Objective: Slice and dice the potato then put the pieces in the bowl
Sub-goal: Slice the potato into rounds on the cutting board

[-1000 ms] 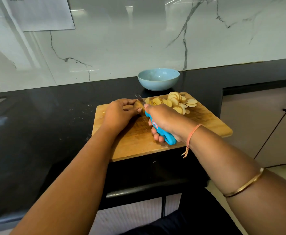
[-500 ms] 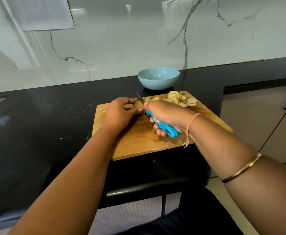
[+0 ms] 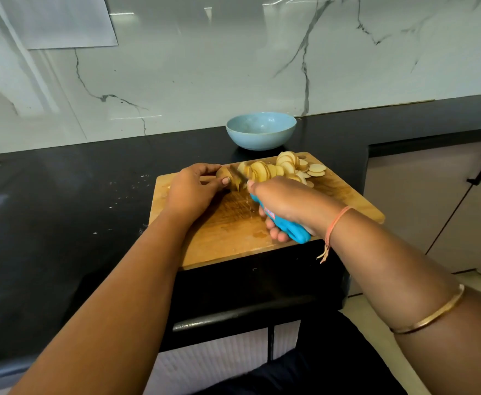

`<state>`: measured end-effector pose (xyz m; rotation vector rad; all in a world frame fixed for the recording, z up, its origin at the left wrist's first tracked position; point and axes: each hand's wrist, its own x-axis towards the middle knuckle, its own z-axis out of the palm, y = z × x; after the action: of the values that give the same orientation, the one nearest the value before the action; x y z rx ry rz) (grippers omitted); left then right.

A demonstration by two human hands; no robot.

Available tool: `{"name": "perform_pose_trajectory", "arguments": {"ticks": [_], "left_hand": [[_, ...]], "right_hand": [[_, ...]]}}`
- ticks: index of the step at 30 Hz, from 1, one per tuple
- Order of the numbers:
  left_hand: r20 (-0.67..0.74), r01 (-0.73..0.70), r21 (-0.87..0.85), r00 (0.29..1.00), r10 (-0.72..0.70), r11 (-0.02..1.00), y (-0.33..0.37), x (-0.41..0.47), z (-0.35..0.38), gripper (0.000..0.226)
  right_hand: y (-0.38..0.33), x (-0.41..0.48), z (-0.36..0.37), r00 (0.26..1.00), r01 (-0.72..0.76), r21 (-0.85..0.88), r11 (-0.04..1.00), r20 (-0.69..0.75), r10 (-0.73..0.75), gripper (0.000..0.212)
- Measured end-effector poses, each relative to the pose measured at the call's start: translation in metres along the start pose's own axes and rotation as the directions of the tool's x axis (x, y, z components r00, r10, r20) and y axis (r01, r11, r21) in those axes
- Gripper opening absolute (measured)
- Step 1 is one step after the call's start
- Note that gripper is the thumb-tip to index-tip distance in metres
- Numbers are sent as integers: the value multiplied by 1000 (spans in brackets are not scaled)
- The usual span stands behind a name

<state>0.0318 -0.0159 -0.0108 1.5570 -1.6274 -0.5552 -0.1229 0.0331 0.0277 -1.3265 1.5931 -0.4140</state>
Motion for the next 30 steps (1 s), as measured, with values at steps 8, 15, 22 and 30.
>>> {"name": "perform_pose_trajectory", "arguments": {"ticks": [8, 15, 22, 30], "left_hand": [[-2, -14, -11, 1000, 14, 1000, 1, 0, 2, 37], [-2, -15, -53, 1000, 15, 998, 1, 1, 3, 35], [-12, 1, -74, 1000, -2, 997, 0, 3, 4, 34], [-38, -2, -71, 999, 0, 997, 0, 3, 4, 37]], "right_hand": [[-5, -4, 9, 996, 51, 158, 986, 60, -62, 51], [-3, 8, 16, 998, 16, 211, 977, 61, -30, 52], [-11, 16, 17, 997, 17, 232, 973, 64, -32, 55], [-8, 17, 10, 999, -6, 88, 996, 53, 1, 49]]}}
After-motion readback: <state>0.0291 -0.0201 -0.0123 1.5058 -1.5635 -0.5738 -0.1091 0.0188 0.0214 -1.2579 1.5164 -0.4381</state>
